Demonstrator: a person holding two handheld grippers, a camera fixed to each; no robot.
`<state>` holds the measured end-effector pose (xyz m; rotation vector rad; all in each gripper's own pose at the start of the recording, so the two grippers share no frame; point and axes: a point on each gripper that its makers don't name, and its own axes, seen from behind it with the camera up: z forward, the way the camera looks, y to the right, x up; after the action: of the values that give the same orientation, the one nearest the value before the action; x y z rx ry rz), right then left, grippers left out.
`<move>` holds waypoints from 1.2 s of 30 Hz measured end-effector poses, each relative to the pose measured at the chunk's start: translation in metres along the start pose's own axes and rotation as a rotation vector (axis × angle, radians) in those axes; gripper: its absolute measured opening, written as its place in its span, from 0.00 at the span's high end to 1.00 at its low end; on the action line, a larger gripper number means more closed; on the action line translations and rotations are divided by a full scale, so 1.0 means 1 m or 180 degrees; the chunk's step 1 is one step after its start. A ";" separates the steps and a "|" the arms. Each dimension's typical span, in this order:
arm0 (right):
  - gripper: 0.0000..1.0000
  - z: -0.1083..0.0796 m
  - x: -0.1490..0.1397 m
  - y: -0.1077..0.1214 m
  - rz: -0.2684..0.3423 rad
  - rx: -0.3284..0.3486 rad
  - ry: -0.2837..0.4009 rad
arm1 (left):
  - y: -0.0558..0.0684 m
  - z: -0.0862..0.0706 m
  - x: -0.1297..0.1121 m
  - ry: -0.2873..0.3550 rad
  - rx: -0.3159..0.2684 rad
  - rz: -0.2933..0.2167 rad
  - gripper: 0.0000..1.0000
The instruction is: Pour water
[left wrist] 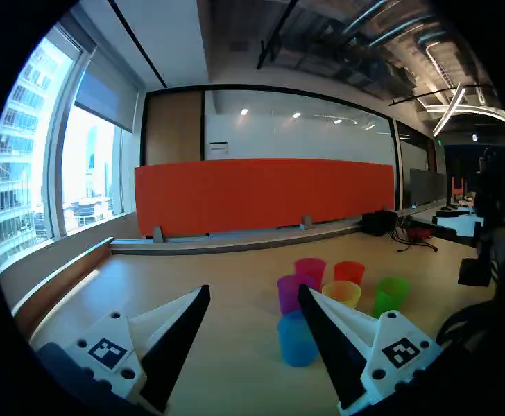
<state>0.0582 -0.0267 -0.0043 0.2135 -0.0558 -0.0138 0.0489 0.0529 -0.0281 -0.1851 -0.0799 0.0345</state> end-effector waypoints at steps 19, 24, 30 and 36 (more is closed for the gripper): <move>0.01 -0.017 0.011 0.032 0.0100 -0.0822 0.0324 | -0.016 0.006 0.030 0.0387 0.0381 -0.0042 0.06; 0.01 -0.020 0.011 0.036 0.0139 -0.0872 0.0329 | -0.017 0.008 0.032 0.0422 0.0463 0.0044 0.06; 0.01 -0.021 0.014 0.035 0.0149 -0.0887 0.0331 | -0.021 0.008 0.034 0.0494 0.0609 0.0079 0.06; 0.01 -0.019 0.018 0.033 0.0124 -0.0877 0.0333 | -0.027 0.008 0.031 0.0526 0.0706 0.0119 0.06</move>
<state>0.0773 0.0090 -0.0151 -0.0625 0.0464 0.0283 0.0795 0.0290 -0.0126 0.0327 0.0922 0.0648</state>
